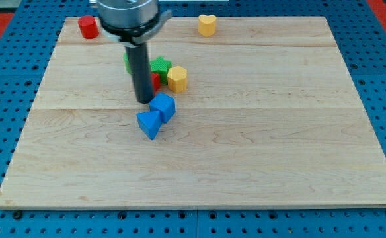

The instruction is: Move the cube towards the right center

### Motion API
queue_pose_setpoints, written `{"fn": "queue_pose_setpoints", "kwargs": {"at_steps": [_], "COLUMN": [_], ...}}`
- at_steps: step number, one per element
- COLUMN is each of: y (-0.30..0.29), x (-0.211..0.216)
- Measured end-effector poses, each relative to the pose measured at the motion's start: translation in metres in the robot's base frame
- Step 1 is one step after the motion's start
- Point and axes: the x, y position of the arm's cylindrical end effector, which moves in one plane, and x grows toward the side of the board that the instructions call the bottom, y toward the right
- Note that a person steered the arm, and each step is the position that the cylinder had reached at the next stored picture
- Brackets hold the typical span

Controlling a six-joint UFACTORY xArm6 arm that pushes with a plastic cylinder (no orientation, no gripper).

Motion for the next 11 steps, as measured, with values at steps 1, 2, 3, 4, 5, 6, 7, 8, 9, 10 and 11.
{"fn": "queue_pose_setpoints", "kwargs": {"at_steps": [1, 2, 3, 4, 5, 6, 7, 8, 9, 10, 11], "y": [-0.007, 0.093, 0.213, 0.208, 0.215, 0.251, 0.285, 0.3, 0.329, 0.348, 0.301], "x": [0.026, 0.01, -0.015, -0.003, 0.03, -0.007, -0.048, -0.017, 0.006, -0.019, -0.077]}}
